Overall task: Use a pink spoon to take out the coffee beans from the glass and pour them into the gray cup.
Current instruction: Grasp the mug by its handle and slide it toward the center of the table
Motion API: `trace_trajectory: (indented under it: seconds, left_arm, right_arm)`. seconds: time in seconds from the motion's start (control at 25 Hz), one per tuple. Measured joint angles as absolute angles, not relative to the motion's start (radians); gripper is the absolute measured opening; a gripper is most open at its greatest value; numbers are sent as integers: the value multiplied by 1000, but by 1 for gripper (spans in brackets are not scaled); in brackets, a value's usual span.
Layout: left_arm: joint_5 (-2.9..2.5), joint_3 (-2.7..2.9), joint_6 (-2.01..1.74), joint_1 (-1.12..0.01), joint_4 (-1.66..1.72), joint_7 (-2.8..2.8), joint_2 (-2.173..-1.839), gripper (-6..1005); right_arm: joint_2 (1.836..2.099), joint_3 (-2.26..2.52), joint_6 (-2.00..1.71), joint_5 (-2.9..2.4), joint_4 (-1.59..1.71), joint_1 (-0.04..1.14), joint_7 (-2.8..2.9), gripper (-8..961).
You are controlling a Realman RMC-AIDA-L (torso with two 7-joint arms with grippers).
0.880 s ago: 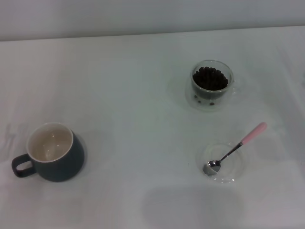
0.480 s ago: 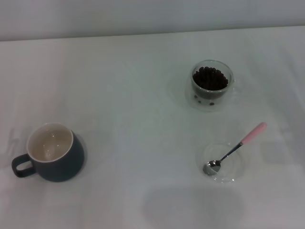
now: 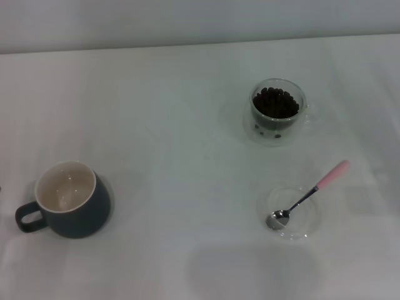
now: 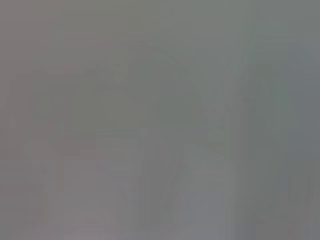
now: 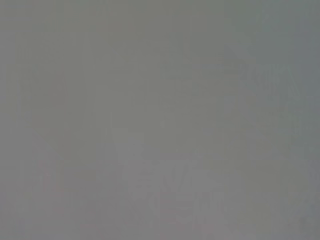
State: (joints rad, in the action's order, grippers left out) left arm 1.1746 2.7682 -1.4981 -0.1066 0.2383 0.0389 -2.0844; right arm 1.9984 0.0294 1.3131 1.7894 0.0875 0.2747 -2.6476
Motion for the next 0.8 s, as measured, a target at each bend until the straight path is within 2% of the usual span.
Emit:
trace_trajectory:
  seconds: [0.52, 0.8]
  left_arm:
    - [1091, 2843, -1529, 34, 264, 30, -2084, 876]
    - [1087, 2844, -1486, 51, 258, 29, -2086, 875]
  right_arm:
    - [1999, 26, 1299, 1809, 133, 296, -2647, 863]
    - [2000, 26, 1288, 1810, 142, 311, -2640, 862]
